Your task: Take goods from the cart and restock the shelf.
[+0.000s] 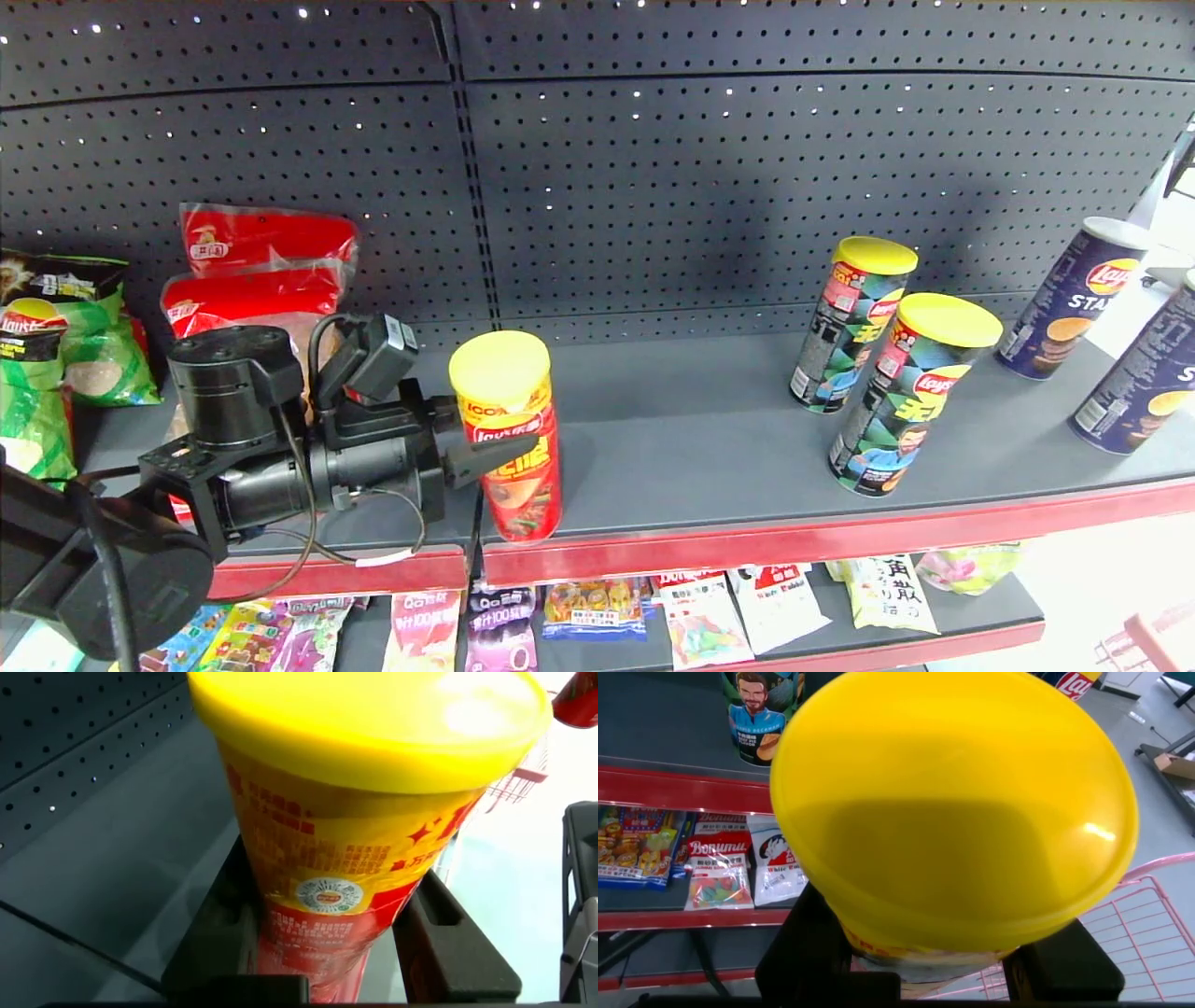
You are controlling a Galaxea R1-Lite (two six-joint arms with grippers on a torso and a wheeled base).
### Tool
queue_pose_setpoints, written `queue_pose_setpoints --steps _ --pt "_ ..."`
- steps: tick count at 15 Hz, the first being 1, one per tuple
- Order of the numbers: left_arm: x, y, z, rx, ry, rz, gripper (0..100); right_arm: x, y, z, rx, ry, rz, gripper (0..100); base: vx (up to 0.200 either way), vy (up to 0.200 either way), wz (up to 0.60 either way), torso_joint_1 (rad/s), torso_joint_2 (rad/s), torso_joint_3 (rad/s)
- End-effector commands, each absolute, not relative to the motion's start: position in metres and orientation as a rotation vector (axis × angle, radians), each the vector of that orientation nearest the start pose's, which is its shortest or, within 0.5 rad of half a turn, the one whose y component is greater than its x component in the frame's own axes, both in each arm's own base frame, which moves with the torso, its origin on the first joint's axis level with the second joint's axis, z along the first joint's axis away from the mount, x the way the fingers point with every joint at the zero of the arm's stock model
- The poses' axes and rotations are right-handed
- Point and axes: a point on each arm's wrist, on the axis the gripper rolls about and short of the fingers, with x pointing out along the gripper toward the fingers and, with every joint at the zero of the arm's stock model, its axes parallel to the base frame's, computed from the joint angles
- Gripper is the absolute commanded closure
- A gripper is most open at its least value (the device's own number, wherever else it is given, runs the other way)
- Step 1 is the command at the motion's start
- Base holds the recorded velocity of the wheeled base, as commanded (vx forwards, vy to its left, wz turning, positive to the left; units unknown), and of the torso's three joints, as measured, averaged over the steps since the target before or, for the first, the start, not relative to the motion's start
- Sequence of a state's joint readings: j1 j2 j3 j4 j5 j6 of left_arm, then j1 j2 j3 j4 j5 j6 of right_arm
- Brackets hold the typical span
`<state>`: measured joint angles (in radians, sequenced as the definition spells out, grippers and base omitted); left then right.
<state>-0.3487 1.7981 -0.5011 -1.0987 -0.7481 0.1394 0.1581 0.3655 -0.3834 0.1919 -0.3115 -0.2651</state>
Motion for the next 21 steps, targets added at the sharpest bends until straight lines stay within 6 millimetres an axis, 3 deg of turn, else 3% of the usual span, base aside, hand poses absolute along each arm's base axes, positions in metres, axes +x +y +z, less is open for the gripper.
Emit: queue_pose_setpoints --steps 1,2,11,21 --pt "0.26 -0.111 0.124 0.081 0.136 -1.105 100 -0.006 -0.008 0.168 -0.305 0.188 -0.13 100 0.0 0.0 0.0 0.0 0.0 0.0" --pt "0.26 -0.111 0.124 0.083 0.134 -1.105 0 -0.006 -0.008 0.168 -0.304 0.187 -0.13 100 0.0 0.0 0.0 0.0 0.0 0.0" --pt "0.255 -0.108 0.124 0.085 0.137 -1.095 0 -0.006 -0.008 0.168 -0.304 0.187 -0.13 100 0.0 0.0 0.0 0.0 0.0 0.0" --pt "0.238 -0.082 0.114 0.086 0.082 -1.017 0 -0.006 -0.008 0.167 -0.306 0.193 -0.129 100 0.0 0.0 0.0 0.0 0.0 0.0"
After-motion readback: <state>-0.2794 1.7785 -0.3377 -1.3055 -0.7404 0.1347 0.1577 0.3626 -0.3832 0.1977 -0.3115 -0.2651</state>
